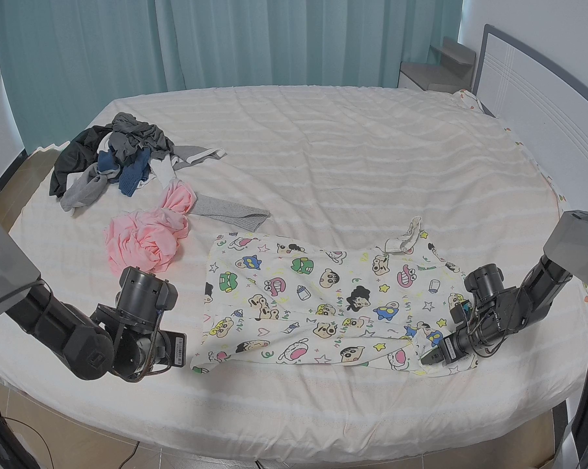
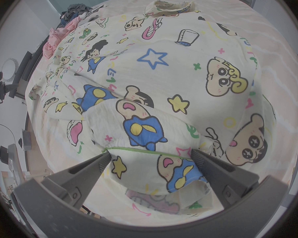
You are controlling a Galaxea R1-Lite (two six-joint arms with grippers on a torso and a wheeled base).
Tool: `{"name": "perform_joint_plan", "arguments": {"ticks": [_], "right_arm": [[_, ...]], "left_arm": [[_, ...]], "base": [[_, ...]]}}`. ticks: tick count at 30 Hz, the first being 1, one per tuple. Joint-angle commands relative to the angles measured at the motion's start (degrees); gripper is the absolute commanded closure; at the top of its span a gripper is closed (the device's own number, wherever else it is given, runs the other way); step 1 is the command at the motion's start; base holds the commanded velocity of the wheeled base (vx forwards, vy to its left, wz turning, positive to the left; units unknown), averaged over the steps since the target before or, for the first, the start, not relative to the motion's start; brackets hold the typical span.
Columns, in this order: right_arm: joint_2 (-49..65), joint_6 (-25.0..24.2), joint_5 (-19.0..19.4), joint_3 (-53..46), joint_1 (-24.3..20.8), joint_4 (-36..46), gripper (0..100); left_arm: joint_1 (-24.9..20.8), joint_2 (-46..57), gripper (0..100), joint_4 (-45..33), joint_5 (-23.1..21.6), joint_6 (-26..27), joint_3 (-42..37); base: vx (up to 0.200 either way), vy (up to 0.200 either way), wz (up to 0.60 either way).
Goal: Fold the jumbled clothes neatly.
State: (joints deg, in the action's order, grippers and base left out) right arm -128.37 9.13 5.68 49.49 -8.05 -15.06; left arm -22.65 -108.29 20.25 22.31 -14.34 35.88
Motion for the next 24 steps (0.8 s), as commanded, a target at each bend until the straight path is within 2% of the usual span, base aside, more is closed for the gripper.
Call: {"name": "perform_joint_plan", "arguments": {"ticks": [1,6,9,12,17,20,23,24], "right_arm": [[-0.04,0.01,0.03,-0.01,-0.04,0.03,0],[-0.04,0.01,0.03,-0.28,-0.04,0.03,0],[0.22,-0.25,0.30,-0.10,-0.04,-0.06,0],[1.28,-0.25,0.56,-0.10,-0.04,-0.59,0],[2.60,-1.40,0.56,-1.15,-0.30,-1.56,0],[2.86,-1.48,0.91,-2.03,-0.30,-1.73,0],[4.00,-1.48,2.05,-3.18,-0.30,-2.17,0],[6.29,-1.57,3.99,-4.85,-0.30,-2.43,0]], "left_arm": [[0.15,1.15,100,0.14,-0.25,-0.17,-1.95],[-0.03,-0.17,100,0.14,-2.09,-1.66,-2.13],[-0.11,-1.84,100,0.67,-5.52,-11.15,1.48],[0.06,-1.84,100,0.14,-9.39,-18.45,3.94],[0.33,-0.61,100,0.23,-16.07,-21.08,3.32],[-0.20,0.36,100,0.67,-18.62,-26.45,3.85],[-0.20,0.71,100,0.76,-19.85,-28.73,4.11],[0.06,1.15,100,0.76,-21.08,-30.40,4.29]], "base": [[0.000,0.000,0.00],[0.000,0.000,0.00],[0.000,0.000,0.00],[0.000,0.000,0.00],[0.000,0.000,0.00],[0.000,0.000,0.00],[0.000,0.000,0.00],[0.000,0.000,0.00]]}}
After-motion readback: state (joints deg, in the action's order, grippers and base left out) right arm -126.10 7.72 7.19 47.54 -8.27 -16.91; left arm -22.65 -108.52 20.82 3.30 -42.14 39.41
